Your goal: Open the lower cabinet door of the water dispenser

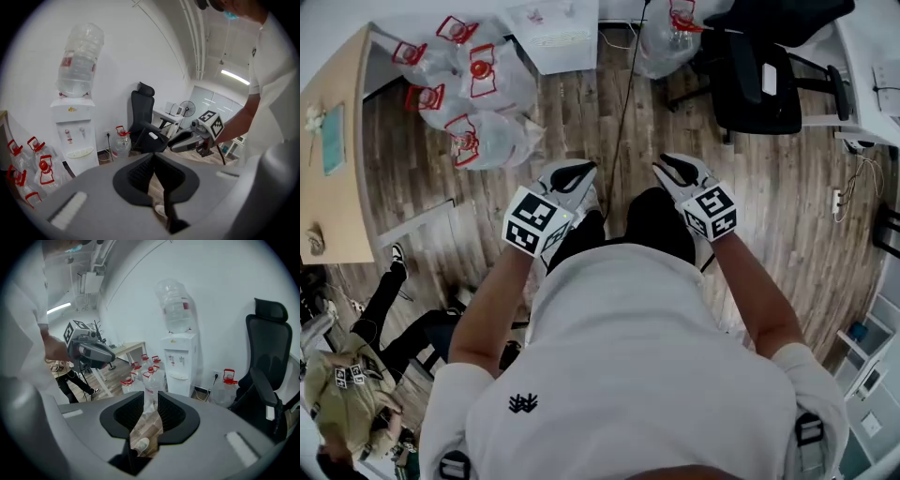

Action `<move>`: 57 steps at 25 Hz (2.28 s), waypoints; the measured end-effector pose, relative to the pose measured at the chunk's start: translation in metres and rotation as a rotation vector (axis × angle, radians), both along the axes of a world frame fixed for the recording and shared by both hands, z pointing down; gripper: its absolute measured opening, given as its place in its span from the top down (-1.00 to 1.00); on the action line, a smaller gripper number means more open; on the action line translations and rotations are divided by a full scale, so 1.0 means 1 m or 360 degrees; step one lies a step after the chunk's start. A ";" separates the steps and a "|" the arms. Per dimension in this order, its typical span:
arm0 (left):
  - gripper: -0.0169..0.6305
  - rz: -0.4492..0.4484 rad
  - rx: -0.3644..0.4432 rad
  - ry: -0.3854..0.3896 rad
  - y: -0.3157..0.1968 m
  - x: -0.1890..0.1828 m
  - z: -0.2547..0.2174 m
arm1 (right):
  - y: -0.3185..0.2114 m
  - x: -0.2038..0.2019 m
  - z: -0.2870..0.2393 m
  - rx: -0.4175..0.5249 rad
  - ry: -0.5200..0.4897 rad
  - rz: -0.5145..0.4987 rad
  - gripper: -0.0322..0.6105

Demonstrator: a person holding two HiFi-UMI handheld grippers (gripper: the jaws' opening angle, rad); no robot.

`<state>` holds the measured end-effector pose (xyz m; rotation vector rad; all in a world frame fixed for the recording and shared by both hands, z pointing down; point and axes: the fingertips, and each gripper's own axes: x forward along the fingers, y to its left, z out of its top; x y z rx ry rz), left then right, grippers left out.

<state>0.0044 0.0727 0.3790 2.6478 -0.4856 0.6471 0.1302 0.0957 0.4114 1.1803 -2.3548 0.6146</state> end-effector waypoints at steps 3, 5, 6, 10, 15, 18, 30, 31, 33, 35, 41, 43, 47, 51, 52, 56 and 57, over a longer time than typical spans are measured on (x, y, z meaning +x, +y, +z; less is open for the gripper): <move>0.77 -0.0025 -0.0035 -0.0023 -0.033 0.005 0.014 | -0.047 -0.001 0.023 -0.0029 0.0021 -0.0043 0.68; 0.77 -0.0047 -0.0067 -0.0035 -0.059 0.014 0.025 | -0.088 0.004 0.043 -0.0033 0.0042 -0.0088 0.68; 0.77 -0.0058 -0.0082 -0.0045 -0.072 0.019 0.031 | -0.110 0.007 0.056 -0.0042 0.0044 -0.0107 0.68; 0.77 -0.0101 -0.0141 -0.0117 -0.117 0.045 0.053 | -0.194 0.017 0.119 -0.0112 0.0033 -0.0211 0.63; 0.77 -0.0141 -0.0220 -0.0172 -0.182 0.091 0.093 | -0.299 0.038 0.216 -0.0178 0.0092 -0.0351 0.62; 0.77 -0.0157 -0.0237 -0.0166 -0.223 0.117 0.121 | -0.355 0.044 0.275 -0.0211 0.0161 -0.0437 0.60; 0.77 -0.0234 -0.0270 -0.0091 -0.310 0.169 0.192 | -0.480 0.030 0.458 -0.0242 0.0380 -0.0669 0.41; 0.77 -0.0236 -0.0280 -0.0099 -0.310 0.168 0.197 | -0.487 0.027 0.467 -0.0241 0.0386 -0.0679 0.39; 0.77 -0.0244 -0.0289 -0.0103 -0.308 0.164 0.205 | -0.501 0.022 0.479 -0.0229 0.0395 -0.0680 0.38; 0.77 -0.0264 -0.0284 -0.0093 -0.307 0.162 0.210 | -0.517 0.020 0.485 -0.0201 0.0399 -0.0663 0.37; 0.77 -0.0328 -0.0334 -0.0059 -0.304 0.158 0.216 | -0.528 0.014 0.495 -0.0183 0.0474 -0.0745 0.34; 0.77 -0.0341 -0.0347 -0.0049 -0.304 0.156 0.214 | -0.533 0.012 0.487 -0.0176 0.0483 -0.0740 0.34; 0.77 -0.0368 -0.0362 -0.0037 -0.301 0.148 0.206 | -0.530 0.012 0.486 -0.0210 0.0480 -0.0643 0.36; 0.77 -0.0389 -0.0347 -0.0029 -0.295 0.138 0.204 | -0.529 0.011 0.489 -0.0231 0.0485 -0.0553 0.37; 0.77 -0.0397 -0.0345 -0.0024 -0.292 0.135 0.203 | -0.527 0.011 0.489 -0.0235 0.0489 -0.0549 0.37; 0.77 -0.0459 -0.0351 -0.0002 -0.285 0.126 0.202 | -0.509 0.007 0.489 -0.0266 0.0506 -0.0596 0.37; 0.77 -0.0470 -0.0351 0.0001 -0.284 0.124 0.201 | -0.503 0.005 0.490 -0.0275 0.0507 -0.0596 0.37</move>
